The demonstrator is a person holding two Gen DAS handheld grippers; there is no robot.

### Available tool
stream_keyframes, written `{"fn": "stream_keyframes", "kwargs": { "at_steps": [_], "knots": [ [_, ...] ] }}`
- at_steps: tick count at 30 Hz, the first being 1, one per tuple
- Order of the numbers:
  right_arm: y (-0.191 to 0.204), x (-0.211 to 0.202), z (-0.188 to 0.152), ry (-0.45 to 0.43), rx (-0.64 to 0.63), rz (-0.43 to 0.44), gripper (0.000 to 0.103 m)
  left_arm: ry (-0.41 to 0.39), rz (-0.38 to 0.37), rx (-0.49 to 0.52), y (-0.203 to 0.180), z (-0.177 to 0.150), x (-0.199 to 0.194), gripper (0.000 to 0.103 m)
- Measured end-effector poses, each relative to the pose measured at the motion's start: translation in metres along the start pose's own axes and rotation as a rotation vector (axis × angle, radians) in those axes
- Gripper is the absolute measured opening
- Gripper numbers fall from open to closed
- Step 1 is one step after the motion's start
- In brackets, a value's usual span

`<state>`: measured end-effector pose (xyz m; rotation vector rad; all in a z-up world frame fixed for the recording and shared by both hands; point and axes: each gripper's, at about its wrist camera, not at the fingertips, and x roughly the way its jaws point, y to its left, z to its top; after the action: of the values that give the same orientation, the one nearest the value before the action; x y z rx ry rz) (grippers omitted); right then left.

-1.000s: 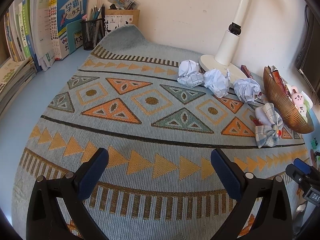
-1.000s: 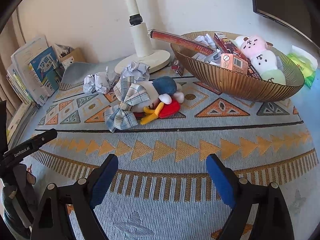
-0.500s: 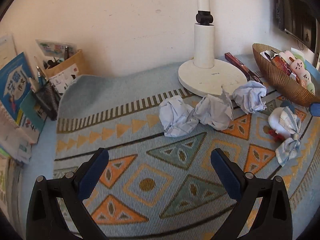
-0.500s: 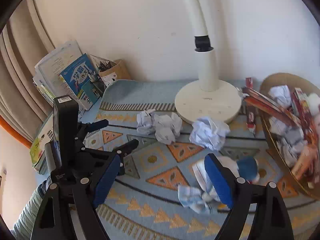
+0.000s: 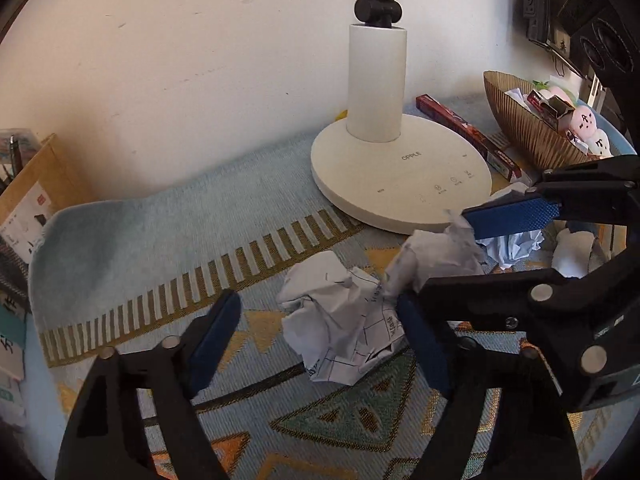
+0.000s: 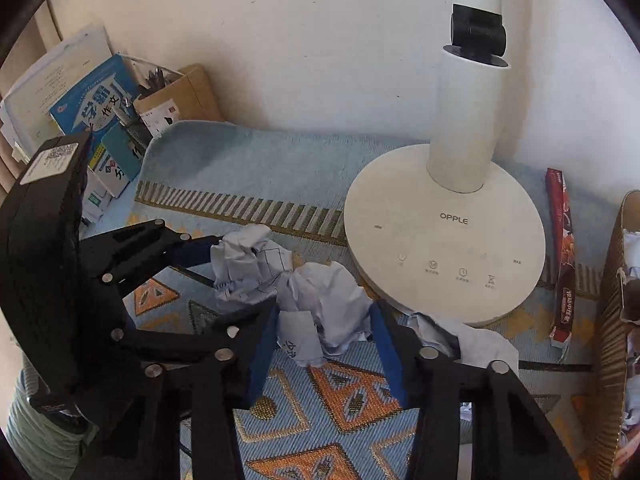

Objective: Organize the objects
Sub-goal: 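Grasp a crumpled paper ball with the left gripper while the right grasps another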

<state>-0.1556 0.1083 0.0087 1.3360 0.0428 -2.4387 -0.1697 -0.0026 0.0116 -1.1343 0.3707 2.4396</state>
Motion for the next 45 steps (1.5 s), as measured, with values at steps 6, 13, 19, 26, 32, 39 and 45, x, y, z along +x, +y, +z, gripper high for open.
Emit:
{"fn": "stream_keyframes", "kwargs": {
  "at_steps": [6, 13, 19, 26, 32, 39, 45],
  "knots": [
    [-0.013, -0.041, -0.007, -0.093, 0.052, 0.105, 0.008, -0.040, -0.005, -0.030, -0.002, -0.009, -0.020, 0.045],
    [0.003, -0.096, -0.035, -0.097, 0.024, 0.196, 0.008, -0.100, -0.025, -0.115, -0.013, -0.027, -0.088, 0.045],
    [0.027, -0.075, -0.076, -0.027, 0.017, 0.192, 0.068, -0.115, 0.085, -0.226, -0.026, -0.076, -0.129, 0.049],
    [0.039, -0.031, -0.071, -0.036, -0.031, -0.026, 0.068, -0.169, 0.142, -0.464, 0.007, -0.121, -0.123, 0.050],
    [0.023, -0.006, -0.048, -0.042, 0.100, 0.039, 0.068, -0.190, 0.202, -0.401, -0.005, -0.119, -0.121, 0.050],
    [0.045, -0.028, -0.066, -0.137, 0.032, 0.024, 0.041, -0.182, 0.201, -0.403, -0.007, -0.121, -0.121, 0.050],
    [0.050, -0.089, -0.108, -0.181, -0.062, 0.029, 0.041, -0.180, 0.223, -0.389, -0.011, -0.120, -0.121, 0.050]
  ]
}}
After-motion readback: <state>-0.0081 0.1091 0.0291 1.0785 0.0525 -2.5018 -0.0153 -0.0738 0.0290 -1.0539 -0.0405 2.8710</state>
